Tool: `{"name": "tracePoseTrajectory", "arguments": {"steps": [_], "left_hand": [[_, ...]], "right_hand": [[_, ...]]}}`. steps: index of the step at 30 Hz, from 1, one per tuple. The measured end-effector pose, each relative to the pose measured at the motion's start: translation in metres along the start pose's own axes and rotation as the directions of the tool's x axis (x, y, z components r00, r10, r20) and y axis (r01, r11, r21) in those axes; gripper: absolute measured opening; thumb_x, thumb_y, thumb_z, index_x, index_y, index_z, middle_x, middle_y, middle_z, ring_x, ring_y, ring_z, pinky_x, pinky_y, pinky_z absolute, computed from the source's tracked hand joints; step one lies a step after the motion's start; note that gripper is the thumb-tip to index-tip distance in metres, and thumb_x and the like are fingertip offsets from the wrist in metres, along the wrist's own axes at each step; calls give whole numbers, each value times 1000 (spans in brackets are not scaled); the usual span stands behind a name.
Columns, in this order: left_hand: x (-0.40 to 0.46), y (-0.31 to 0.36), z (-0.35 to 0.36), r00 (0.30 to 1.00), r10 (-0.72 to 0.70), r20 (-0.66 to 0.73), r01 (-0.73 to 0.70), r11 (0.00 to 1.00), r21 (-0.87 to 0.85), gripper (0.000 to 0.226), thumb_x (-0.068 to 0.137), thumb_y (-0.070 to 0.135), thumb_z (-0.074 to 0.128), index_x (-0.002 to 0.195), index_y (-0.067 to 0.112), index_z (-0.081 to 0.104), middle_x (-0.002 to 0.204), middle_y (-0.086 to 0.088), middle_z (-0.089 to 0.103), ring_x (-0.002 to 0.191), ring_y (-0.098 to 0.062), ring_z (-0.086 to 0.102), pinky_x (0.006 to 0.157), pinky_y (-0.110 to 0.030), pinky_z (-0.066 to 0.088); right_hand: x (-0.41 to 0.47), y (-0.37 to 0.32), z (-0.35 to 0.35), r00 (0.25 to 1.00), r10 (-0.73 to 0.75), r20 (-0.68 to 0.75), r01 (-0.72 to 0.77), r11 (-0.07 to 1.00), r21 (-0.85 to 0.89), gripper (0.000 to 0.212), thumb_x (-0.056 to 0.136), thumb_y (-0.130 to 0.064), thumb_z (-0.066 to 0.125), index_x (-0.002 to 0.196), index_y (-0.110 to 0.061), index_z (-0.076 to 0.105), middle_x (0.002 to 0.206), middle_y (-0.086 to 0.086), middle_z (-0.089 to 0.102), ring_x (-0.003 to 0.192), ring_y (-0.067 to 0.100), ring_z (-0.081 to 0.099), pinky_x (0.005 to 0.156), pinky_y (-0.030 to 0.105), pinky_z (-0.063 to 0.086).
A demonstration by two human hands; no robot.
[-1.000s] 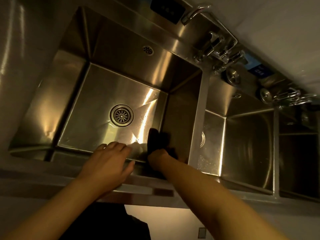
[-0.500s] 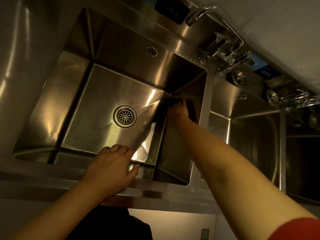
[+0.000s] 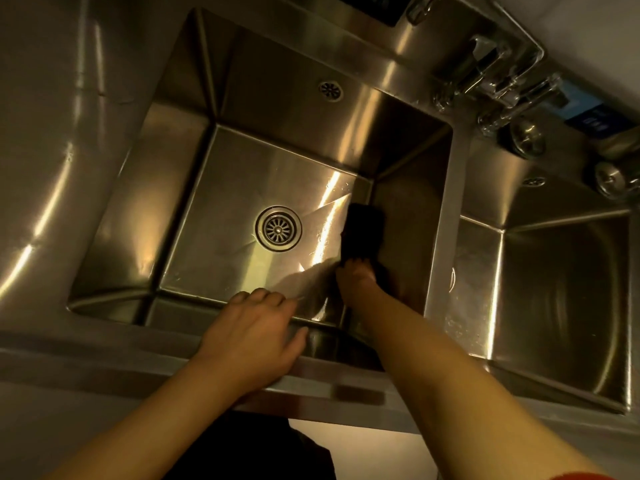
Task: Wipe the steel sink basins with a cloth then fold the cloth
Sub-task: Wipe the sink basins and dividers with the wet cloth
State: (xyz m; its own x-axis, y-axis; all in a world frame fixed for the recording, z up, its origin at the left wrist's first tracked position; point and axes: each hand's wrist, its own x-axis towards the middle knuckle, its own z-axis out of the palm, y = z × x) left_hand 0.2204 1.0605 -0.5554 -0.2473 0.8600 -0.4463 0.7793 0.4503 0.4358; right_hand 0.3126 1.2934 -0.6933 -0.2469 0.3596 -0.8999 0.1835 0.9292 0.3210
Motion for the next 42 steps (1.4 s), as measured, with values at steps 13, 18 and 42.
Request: {"name": "tracePoseTrajectory", "arguments": {"steps": [13, 18, 42], "left_hand": [[-3, 2, -6, 1000, -3, -2, 3, 1000, -1, 58, 91, 61, 33, 124, 28, 68, 119, 5, 71, 108, -18, 64, 94, -38, 50], [-4, 0, -23, 995, 30, -93, -37, 997, -73, 45, 94, 49, 45, 127, 28, 66, 122, 7, 69, 114, -19, 61, 101, -40, 45], [7, -177, -100, 906, 45, -422, 53, 975, 217, 73, 86, 43, 48, 153, 14, 41, 165, -14, 26, 156, -34, 21, 126, -43, 14]], "right_hand": [[-20, 42, -52, 945, 121, -305, 76, 824, 562, 57, 86, -23, 74, 139, -20, 52, 135, 11, 58, 122, 33, 58, 102, 45, 52], [1, 59, -71, 841, 301, -450, 95, 737, 670, 69, 85, -25, 73, 147, -23, 44, 146, 12, 46, 133, 37, 46, 106, 50, 47], [5, -98, -17, 623, -690, -369, 697, 703, -139, 57, 101, -20, 57, 155, -26, 37, 163, 12, 26, 141, 35, 41, 108, 47, 46]]}}
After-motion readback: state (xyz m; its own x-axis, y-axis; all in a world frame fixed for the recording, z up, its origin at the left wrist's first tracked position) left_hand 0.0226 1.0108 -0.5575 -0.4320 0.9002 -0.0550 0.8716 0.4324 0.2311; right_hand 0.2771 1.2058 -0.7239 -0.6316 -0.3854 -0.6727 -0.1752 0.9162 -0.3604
